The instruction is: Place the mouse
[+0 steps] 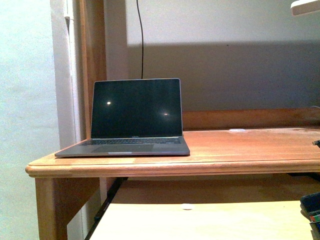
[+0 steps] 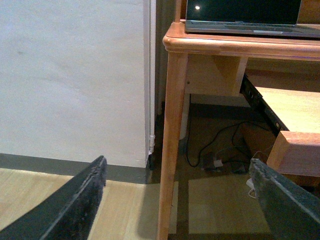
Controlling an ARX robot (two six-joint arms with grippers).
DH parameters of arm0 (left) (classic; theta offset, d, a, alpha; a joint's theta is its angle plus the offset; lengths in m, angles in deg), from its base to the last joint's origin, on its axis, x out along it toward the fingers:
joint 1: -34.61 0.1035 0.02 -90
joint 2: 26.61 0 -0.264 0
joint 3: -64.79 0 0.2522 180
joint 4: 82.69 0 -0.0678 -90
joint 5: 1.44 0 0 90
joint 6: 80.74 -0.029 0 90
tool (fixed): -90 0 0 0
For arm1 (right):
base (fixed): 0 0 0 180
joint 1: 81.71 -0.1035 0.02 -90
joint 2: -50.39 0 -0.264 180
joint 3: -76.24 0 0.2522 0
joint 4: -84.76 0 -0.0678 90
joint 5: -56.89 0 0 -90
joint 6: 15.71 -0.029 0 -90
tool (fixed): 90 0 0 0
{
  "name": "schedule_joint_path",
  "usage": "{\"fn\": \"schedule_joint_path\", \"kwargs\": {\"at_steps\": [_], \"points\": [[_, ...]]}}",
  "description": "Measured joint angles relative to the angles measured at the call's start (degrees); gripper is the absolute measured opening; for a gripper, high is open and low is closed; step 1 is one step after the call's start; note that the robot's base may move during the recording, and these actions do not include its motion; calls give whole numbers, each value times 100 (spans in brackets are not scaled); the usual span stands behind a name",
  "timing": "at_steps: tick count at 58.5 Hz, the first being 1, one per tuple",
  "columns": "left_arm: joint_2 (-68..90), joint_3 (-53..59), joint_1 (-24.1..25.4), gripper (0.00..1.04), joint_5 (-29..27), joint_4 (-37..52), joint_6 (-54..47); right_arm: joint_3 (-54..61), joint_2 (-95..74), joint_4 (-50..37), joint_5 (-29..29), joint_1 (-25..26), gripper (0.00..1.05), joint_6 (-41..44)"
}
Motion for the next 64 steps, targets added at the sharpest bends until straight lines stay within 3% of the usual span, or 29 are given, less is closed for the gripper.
{"fn": "schedule_joint_path", "kwargs": {"at_steps": [3,28,45,64], "points": [[0,0,0,99,0,0,-11,-109,-90,243,-35,0,97,-118],[0,0,0,97,0,0,-11,-678,-590,968,-50,20,97,-774],[0,0,0,97,0,0,-11,-684,-560,1036,-164,120,58,-1137],[0,0,0,97,0,0,-11,-549,634,1672,-881,485,56,-1814]]}}
